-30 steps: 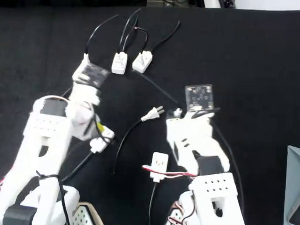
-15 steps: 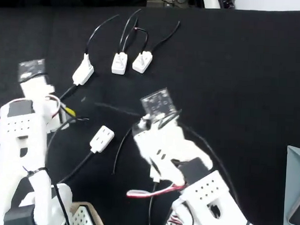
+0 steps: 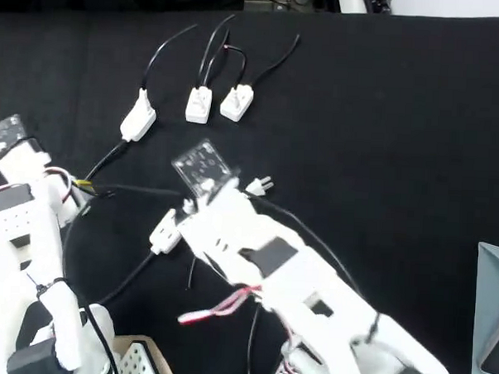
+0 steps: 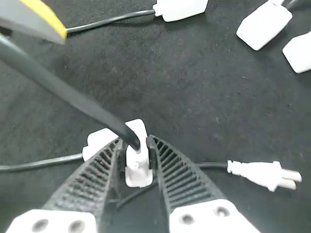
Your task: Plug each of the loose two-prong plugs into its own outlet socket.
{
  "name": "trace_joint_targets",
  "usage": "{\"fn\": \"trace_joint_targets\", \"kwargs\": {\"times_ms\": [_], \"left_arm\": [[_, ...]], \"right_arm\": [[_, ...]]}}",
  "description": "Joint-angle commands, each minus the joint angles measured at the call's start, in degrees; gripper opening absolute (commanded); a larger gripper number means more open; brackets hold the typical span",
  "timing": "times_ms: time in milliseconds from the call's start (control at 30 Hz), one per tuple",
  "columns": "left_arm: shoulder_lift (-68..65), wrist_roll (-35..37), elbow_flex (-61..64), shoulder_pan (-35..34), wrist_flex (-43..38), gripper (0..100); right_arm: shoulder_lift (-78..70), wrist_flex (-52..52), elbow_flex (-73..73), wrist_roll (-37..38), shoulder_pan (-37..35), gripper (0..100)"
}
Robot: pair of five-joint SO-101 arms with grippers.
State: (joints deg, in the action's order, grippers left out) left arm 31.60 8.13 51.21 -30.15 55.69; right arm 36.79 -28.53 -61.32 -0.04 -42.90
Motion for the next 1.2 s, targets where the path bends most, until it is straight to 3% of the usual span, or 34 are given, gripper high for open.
{"fn": "trace_joint_targets", "kwargs": {"times_ms": [0,400,1167], "left_arm": [[1.41,0.79,0.48,-1.36,-2.81,27],[1.32,0.79,0.84,-1.19,-3.52,27],[0.79,0.62,0.84,-1.1,-3.52,27]], "right_arm": [[-7.34,4.22,6.37,0.35,-1.23,1.2],[-19.74,12.84,6.81,2.81,-3.87,1.2],[-20.35,18.99,1.1,2.81,-1.32,1.2]]}}
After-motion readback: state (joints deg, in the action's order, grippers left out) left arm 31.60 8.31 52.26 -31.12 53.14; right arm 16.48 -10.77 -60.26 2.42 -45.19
